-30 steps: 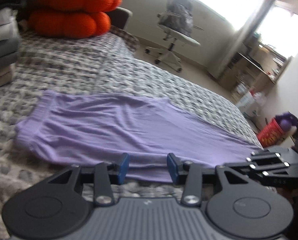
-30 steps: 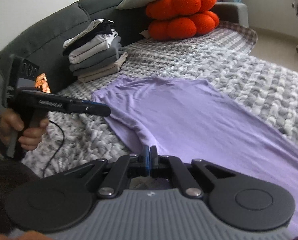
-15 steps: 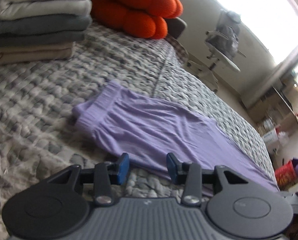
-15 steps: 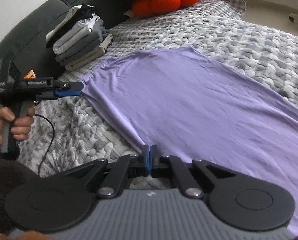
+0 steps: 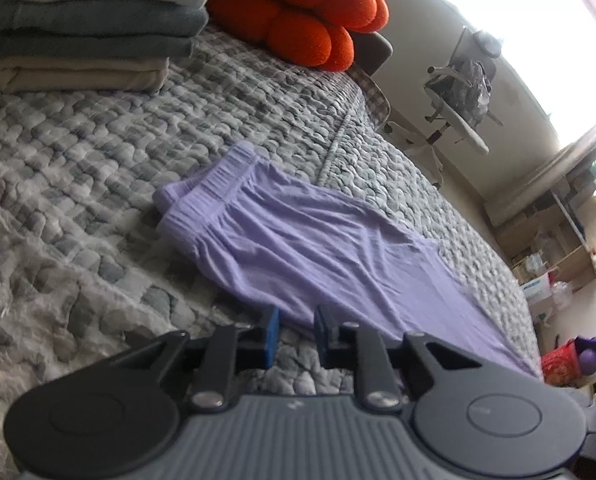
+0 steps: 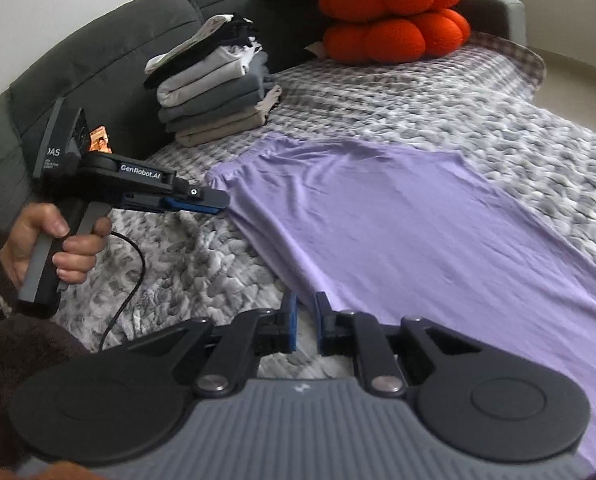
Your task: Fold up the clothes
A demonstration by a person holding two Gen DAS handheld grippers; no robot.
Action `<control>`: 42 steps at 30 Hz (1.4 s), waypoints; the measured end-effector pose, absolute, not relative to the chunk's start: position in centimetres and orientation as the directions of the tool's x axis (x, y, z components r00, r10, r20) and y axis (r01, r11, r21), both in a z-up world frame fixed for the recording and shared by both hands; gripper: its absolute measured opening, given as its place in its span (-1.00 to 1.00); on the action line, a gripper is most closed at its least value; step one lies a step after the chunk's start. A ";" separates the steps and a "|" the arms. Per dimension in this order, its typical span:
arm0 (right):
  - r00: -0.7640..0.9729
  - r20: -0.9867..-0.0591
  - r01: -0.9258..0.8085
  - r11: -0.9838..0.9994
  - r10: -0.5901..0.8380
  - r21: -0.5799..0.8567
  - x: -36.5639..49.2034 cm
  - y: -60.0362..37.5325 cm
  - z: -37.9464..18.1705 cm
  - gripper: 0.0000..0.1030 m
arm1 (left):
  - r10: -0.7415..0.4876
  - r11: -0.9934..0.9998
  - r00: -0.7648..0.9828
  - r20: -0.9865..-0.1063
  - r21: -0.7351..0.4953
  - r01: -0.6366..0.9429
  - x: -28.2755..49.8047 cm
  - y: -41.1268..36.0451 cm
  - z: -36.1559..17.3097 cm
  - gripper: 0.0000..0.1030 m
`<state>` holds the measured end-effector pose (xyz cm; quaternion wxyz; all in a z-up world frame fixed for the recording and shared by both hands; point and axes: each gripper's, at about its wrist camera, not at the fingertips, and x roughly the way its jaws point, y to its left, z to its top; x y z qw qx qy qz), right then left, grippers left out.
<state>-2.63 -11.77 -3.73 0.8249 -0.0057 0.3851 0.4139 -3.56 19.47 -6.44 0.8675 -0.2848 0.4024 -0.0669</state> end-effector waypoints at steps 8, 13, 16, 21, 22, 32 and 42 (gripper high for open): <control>0.349 -0.639 -0.685 0.652 0.685 0.325 -2.6 -11.2 -3.8 -0.70 | -0.444 0.749 0.664 -0.601 -0.656 -0.094 -3.8 19.5 -6.2 -0.61; 0.360 -0.640 -0.688 0.656 0.679 0.310 -2.8 -10.9 -3.8 -0.70 | -0.362 0.885 0.691 -0.626 -0.464 0.043 -4.0 16.9 -3.9 -0.56; 0.353 -0.639 -0.695 0.649 0.684 0.310 -2.8 -10.7 -3.7 -0.70 | -0.362 0.921 0.682 -0.636 -0.356 0.157 -4.0 15.7 -3.5 -0.51; 0.341 -0.642 -0.707 0.637 0.687 0.307 -2.9 -10.1 -3.8 -0.70 | -0.373 0.926 0.652 -0.660 -0.230 0.298 -3.7 14.7 -3.7 -0.29; 0.338 -0.643 -0.709 0.635 0.687 0.306 -2.9 -9.9 -3.8 -0.70 | -0.375 0.923 0.645 -0.666 -0.207 0.323 -3.7 14.6 -3.8 -0.28; 0.322 -0.642 -0.723 0.619 0.696 0.308 -2.2 -8.3 -3.9 -0.70 | -0.420 0.846 0.588 -0.692 -0.065 0.529 -2.8 13.1 -4.1 -0.29; 0.346 -0.629 -0.729 0.621 0.696 0.286 -1.9 -7.4 -3.8 -0.29 | -0.464 0.771 0.531 -0.710 -0.029 0.636 -2.6 12.6 -4.0 -0.39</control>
